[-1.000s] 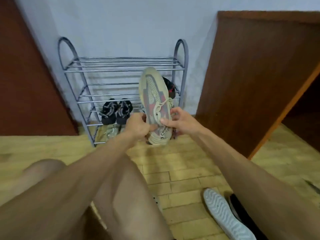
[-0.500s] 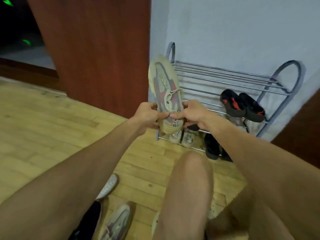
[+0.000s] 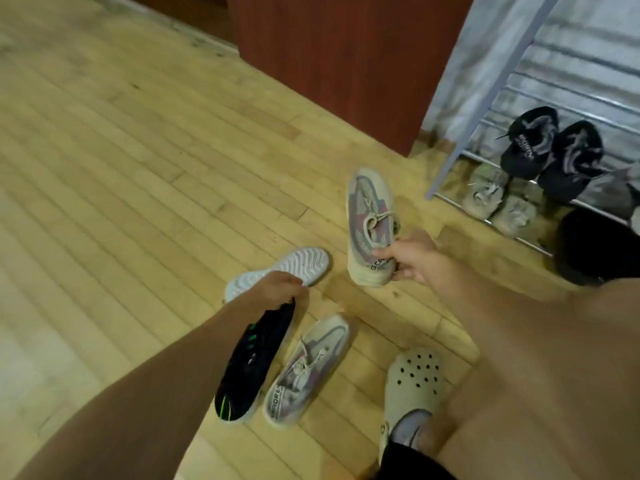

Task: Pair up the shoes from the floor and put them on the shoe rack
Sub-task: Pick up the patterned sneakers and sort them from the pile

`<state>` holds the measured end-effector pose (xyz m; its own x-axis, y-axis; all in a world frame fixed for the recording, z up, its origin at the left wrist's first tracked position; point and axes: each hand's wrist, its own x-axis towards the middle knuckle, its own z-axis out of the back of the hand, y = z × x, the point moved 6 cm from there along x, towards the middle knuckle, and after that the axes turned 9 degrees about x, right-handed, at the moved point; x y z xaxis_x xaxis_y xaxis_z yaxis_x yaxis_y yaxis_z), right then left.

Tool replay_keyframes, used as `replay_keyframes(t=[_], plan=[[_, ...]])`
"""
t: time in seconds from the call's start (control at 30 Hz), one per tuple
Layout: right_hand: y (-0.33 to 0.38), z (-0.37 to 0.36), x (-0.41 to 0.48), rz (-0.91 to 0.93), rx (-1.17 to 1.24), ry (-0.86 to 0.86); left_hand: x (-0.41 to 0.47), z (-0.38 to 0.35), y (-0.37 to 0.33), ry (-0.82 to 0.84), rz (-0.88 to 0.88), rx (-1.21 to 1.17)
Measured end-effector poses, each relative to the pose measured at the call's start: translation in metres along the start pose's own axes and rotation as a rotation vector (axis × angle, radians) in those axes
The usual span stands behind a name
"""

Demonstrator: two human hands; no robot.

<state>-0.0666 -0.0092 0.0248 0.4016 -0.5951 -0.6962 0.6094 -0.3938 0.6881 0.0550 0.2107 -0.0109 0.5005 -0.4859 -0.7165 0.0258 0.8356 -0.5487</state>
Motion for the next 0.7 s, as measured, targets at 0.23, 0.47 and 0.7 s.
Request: replay_keyframes(t=[0.23,0.47,0.7], plan=[[-0.078,-0.030,0.017,-0.165,-0.097,0.078,0.024,-0.079,0.105,0.207,0.134,0.480],[-0.078,-0.034,0.008,-0.142,-0.135,0.201,0.012,-0.115,0.141,0.134,-0.078,1.123],[-0.100,-0.014,-0.011,-0.170,-0.164,0.194,0.002,-0.131,0.143,-0.081,0.031,0.930]])
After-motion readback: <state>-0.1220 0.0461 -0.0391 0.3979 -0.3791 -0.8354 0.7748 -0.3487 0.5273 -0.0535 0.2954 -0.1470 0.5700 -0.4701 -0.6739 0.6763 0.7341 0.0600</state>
